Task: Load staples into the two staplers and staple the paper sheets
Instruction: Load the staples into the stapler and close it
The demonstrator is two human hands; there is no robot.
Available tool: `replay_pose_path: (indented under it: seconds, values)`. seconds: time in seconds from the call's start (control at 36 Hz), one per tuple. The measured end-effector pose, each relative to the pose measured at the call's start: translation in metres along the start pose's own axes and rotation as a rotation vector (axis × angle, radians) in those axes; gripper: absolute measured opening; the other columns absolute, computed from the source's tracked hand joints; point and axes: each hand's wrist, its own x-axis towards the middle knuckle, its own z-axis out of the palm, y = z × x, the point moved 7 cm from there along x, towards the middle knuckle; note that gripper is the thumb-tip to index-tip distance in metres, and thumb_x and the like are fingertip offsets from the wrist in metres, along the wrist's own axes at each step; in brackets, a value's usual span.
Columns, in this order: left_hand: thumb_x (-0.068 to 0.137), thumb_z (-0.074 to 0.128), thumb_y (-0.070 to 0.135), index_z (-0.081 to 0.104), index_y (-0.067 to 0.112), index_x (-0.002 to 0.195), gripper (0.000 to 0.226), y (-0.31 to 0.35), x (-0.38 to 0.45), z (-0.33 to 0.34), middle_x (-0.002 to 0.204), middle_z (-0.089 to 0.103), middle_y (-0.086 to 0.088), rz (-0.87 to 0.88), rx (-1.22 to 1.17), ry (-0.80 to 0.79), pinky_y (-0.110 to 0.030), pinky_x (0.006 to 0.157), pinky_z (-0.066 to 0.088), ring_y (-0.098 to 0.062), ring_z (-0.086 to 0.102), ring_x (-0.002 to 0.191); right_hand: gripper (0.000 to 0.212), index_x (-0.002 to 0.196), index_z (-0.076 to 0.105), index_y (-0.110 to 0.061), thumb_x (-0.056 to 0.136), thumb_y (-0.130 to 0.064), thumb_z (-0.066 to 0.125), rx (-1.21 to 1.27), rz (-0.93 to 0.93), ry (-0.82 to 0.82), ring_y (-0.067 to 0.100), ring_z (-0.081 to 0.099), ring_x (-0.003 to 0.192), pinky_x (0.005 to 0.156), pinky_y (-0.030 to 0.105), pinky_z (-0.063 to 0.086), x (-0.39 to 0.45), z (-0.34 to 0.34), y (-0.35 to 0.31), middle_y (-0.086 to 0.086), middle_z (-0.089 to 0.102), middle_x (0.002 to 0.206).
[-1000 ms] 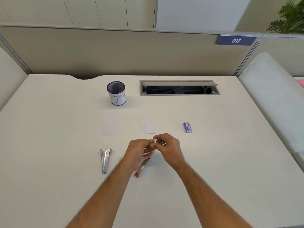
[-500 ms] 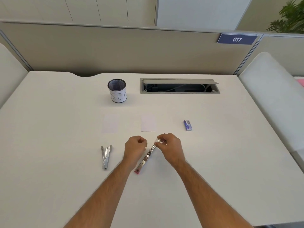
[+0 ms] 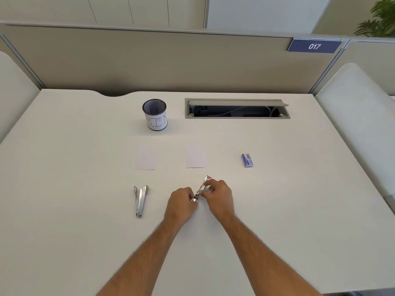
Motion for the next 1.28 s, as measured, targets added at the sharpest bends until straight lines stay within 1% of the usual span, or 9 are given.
replay_pose_path:
  seconds: [0.25, 0.42, 0.78, 0.89, 1.0, 1.06, 1.11, 1.22, 1.28]
  values:
    - [0.083, 0.072, 0.011, 0.068, 0.011, 0.084, 0.005, -0.001, 0.002, 0.002, 0.082, 0.070, -0.005, 0.006, -0.026, -0.013, -0.029, 0.045, 0.043, -0.015, 0.048, 0.044, 0.015, 0.095, 0.075, -0.029, 0.082, -0.025, 0.079, 0.105, 0.017, 0.017, 0.013, 0.062, 0.087, 0.077, 0.025, 0.047, -0.001, 0.001, 0.003, 0.002, 0.062, 0.099]
    - [0.081, 0.073, 0.013, 0.068, 0.012, 0.083, 0.006, 0.000, 0.002, 0.000, 0.074, 0.065, 0.000, 0.007, -0.013, 0.004, -0.035, 0.049, 0.049, -0.018, 0.052, 0.053, 0.017, 0.099, 0.076, -0.027, 0.082, -0.025, 0.079, 0.112, 0.019, 0.038, 0.011, 0.061, 0.087, 0.081, 0.026, 0.049, -0.002, 0.002, 0.005, -0.001, 0.059, 0.099]
    - [0.083, 0.072, 0.011, 0.067, 0.010, 0.084, 0.005, 0.001, 0.002, 0.001, 0.077, 0.066, -0.003, 0.006, -0.032, -0.002, -0.029, 0.044, 0.042, -0.017, 0.048, 0.045, 0.022, 0.102, 0.076, -0.027, 0.081, -0.026, 0.080, 0.097, 0.014, 0.042, 0.011, 0.061, 0.092, 0.084, 0.026, 0.049, -0.003, 0.002, 0.005, -0.005, 0.058, 0.100]
    - [0.083, 0.072, 0.011, 0.067, 0.010, 0.084, 0.005, 0.001, 0.002, 0.001, 0.075, 0.064, -0.002, 0.010, -0.027, 0.005, -0.029, 0.043, 0.042, -0.016, 0.048, 0.045, 0.025, 0.104, 0.075, -0.027, 0.080, -0.027, 0.081, 0.116, 0.020, 0.034, 0.010, 0.061, 0.092, 0.080, 0.022, 0.046, -0.003, 0.002, 0.006, -0.005, 0.059, 0.100]
    - [0.082, 0.073, 0.010, 0.067, 0.011, 0.083, 0.006, 0.001, 0.002, 0.001, 0.076, 0.066, -0.002, 0.005, -0.022, 0.010, -0.036, 0.050, 0.051, -0.018, 0.053, 0.055, 0.026, 0.105, 0.073, -0.030, 0.080, -0.024, 0.080, 0.125, -0.003, 0.033, 0.006, 0.060, 0.092, 0.079, 0.022, 0.047, -0.004, -0.001, 0.006, -0.006, 0.059, 0.099]
    - [0.081, 0.073, 0.011, 0.067, 0.011, 0.081, 0.006, 0.000, 0.002, 0.001, 0.073, 0.066, -0.001, 0.003, -0.030, 0.014, -0.034, 0.047, 0.048, -0.018, 0.052, 0.053, 0.023, 0.103, 0.074, -0.030, 0.084, -0.017, 0.074, 0.100, -0.044, 0.025, 0.005, 0.060, 0.093, 0.083, 0.025, 0.049, -0.005, -0.001, 0.004, -0.006, 0.059, 0.099]
    - [0.081, 0.073, 0.012, 0.067, 0.012, 0.080, 0.007, 0.000, 0.003, 0.001, 0.073, 0.067, -0.003, 0.005, -0.031, 0.018, -0.033, 0.047, 0.047, -0.019, 0.052, 0.052, 0.024, 0.100, 0.076, -0.028, 0.086, -0.011, 0.066, 0.043, -0.097, 0.006, 0.011, 0.060, 0.096, 0.087, 0.028, 0.049, -0.008, 0.000, 0.002, -0.006, 0.059, 0.100]
    - [0.080, 0.073, 0.010, 0.067, 0.012, 0.079, 0.006, 0.002, 0.004, 0.001, 0.075, 0.068, -0.003, 0.026, -0.005, 0.022, -0.038, 0.063, 0.054, -0.020, 0.057, 0.065, 0.030, 0.097, 0.080, -0.025, 0.087, -0.006, 0.059, -0.087, -0.205, -0.029, 0.016, 0.056, 0.103, 0.094, 0.037, 0.047, -0.014, 0.002, -0.004, -0.006, 0.058, 0.101]
    - [0.079, 0.073, 0.010, 0.068, 0.012, 0.080, 0.006, 0.003, 0.004, 0.001, 0.075, 0.069, -0.003, 0.034, -0.001, 0.027, -0.038, 0.065, 0.053, -0.019, 0.057, 0.066, 0.031, 0.099, 0.080, -0.025, 0.089, -0.006, 0.058, -0.131, -0.237, -0.036, 0.017, 0.054, 0.104, 0.096, 0.039, 0.046, -0.015, 0.003, -0.006, -0.005, 0.058, 0.102]
